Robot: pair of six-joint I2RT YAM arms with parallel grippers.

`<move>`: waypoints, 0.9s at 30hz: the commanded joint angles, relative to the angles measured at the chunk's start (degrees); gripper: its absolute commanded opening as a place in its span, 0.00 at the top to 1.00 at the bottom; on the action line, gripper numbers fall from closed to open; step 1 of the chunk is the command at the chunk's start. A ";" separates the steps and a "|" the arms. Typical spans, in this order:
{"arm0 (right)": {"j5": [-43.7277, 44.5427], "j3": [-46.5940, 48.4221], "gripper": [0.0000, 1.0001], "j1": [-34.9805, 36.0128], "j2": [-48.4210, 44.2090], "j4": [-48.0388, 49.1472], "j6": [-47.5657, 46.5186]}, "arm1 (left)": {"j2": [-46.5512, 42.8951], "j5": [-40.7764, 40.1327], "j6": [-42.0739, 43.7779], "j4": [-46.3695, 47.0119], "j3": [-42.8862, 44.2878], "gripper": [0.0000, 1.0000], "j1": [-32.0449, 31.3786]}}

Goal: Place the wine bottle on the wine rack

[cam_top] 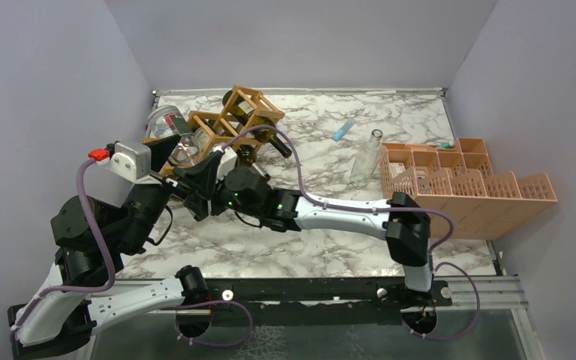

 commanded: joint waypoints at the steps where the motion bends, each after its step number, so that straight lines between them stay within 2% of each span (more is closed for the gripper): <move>1: -2.70 -8.62 0.40 -0.15 -9.20 4.62 0.20 | 0.02 3.40 -1.67 -0.10 0.98 0.01 -0.34; 6: 1.34 -20.87 0.40 -0.20 -20.87 3.19 -2.39 | -1.20 5.36 -3.12 0.03 -1.41 0.01 -0.29; 12: 18.41 -33.44 0.38 -0.34 -37.23 -7.42 -3.73 | -2.97 7.97 -4.37 1.20 -7.22 0.01 -0.34; 20: 34.45 -37.83 0.35 -0.41 -52.02 -21.06 -1.78 | -5.35 10.37 -7.15 4.66 -18.41 0.01 -0.32; 27: 48.69 -35.05 0.27 -2.19 -53.94 -28.45 -8.31 | -5.51 15.79 -8.79 9.83 -26.91 0.01 -0.34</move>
